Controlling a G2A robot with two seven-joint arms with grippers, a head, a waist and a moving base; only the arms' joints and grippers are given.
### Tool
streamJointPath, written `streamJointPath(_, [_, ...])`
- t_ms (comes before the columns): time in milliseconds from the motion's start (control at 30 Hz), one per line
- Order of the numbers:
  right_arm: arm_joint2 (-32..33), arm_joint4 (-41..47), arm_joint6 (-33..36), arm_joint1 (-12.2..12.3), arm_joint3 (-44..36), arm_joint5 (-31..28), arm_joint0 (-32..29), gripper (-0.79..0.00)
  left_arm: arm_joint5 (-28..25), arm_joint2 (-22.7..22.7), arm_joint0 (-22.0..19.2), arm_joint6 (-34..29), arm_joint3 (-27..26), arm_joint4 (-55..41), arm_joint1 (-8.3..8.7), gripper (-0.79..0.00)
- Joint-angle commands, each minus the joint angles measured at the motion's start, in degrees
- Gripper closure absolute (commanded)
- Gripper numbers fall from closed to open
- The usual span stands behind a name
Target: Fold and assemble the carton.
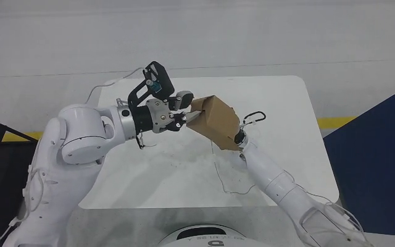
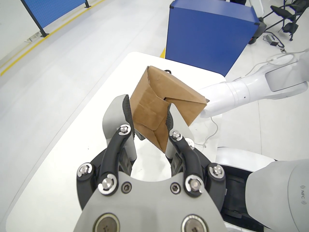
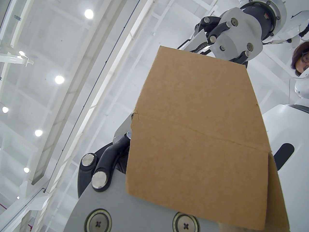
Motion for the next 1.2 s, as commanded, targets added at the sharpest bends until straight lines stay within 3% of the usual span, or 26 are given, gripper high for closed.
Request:
streamJointPath(0, [0.26, 0.17, -0.13, 0.19, -0.44, 0.13, -0.21, 0.0, -0.44, -1.16, 0.59, -0.23, -0.47, -1.14, 0.22, -0.357])
streamJointPath(200, [0.45, 0.02, -0.59, 0.98, -3.21, 0.6, -1.18, 0.0, -1.35, -6.23, 2.62, 0.23, -1.42, -3.61, 0.94, -0.382])
streamJointPath(400, [-1.03, 4.32, -3.55, 2.4, -11.41, 3.58, -3.09, 0.0, -0.07, -8.84, 1.65, 3.99, -0.57, -8.99, 1.06, -0.416])
streamJointPath(433, [-0.9, 5.29, -3.81, 2.76, -12.34, 3.83, -3.41, 0.0, 0.89, -9.0, 1.34, 4.86, 0.15, -10.97, 1.01, -0.474])
streamJointPath(467, [-0.71, 5.92, -4.03, 3.13, -12.93, 4.06, -3.65, 0.0, 1.91, -8.92, 1.0, 5.49, 0.71, -12.77, 0.95, -0.588])
streamJointPath(500, [-0.45, 6.58, -4.14, 3.49, -13.16, 4.17, -3.89, 0.0, 2.85, -8.73, 0.58, 5.97, 1.08, -13.67, 0.9, -0.785])
streamJointPath(1167, [-0.29, 6.8, -4.13, 3.61, -12.96, 4.15, -3.97, 0.0, 4.46, -7.63, -0.14, 6.98, 1.72, -13.66, 0.77, -0.785])
